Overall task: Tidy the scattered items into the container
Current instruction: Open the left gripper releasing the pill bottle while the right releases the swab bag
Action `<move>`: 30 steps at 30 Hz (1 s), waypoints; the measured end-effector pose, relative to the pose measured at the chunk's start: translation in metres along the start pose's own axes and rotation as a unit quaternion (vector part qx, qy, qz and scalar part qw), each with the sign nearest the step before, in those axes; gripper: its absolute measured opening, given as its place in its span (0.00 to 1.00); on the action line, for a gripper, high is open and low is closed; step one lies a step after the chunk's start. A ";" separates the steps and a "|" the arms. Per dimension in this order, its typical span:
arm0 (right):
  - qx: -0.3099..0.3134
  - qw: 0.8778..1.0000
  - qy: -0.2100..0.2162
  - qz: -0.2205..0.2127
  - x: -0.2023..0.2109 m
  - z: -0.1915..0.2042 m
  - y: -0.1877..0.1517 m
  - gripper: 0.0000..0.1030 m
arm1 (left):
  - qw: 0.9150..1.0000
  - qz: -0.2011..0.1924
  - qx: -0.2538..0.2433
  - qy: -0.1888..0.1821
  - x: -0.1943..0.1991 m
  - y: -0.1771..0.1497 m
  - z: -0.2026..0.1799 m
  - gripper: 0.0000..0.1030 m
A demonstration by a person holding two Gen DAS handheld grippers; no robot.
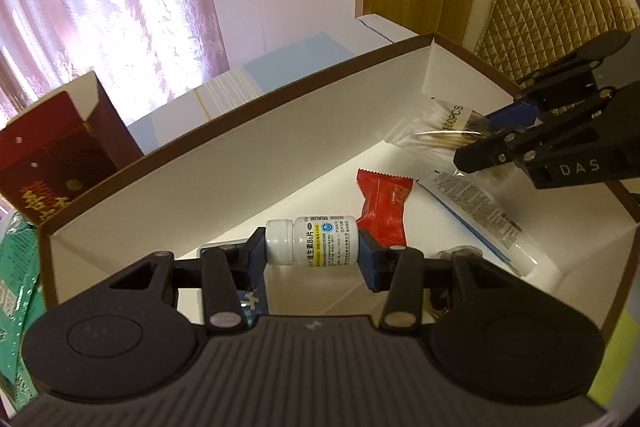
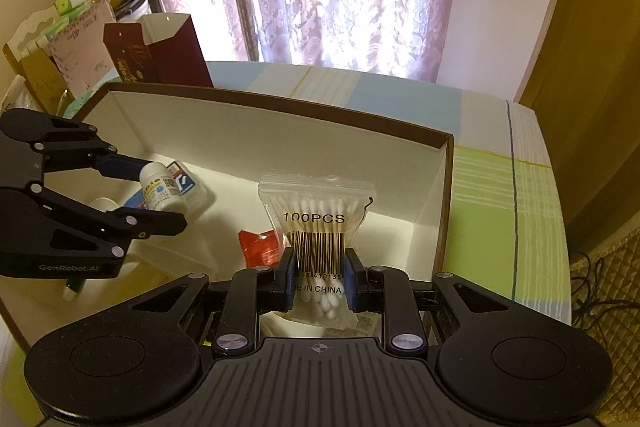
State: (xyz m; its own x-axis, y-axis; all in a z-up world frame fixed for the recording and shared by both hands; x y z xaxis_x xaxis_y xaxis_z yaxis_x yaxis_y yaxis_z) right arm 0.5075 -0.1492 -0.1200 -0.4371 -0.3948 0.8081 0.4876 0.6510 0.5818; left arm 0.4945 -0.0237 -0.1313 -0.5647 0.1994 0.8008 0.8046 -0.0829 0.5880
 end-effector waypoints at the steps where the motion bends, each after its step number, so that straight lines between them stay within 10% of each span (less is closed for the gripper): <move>1: 0.000 1.000 0.000 0.000 -0.001 -0.001 0.000 0.26 | 1.000 0.001 0.000 -0.001 -0.003 0.001 -0.001 0.40; 30: 0.057 0.998 -0.013 0.019 -0.016 0.003 0.009 0.26 | 0.998 0.007 0.038 0.047 0.004 -0.001 0.038 0.44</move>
State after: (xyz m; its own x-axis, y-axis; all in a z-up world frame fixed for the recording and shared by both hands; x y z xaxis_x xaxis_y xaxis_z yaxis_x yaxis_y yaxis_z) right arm 0.5171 -0.1347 -0.1279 -0.4403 -0.3532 0.8255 0.4149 0.7353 0.5359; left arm 0.4982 0.0141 -0.1332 -0.5648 0.1060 0.8184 0.8224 -0.0099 0.5689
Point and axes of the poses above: each gripper's, at about its wrist camera, not at the fingertips, and x roughly against the way its jaws point, z to its left, y to its top, the point moved 8 cm from there along -x, roughly the way its jaws point, and after that the axes turned 15 degrees about x, right-handed, at the moved point
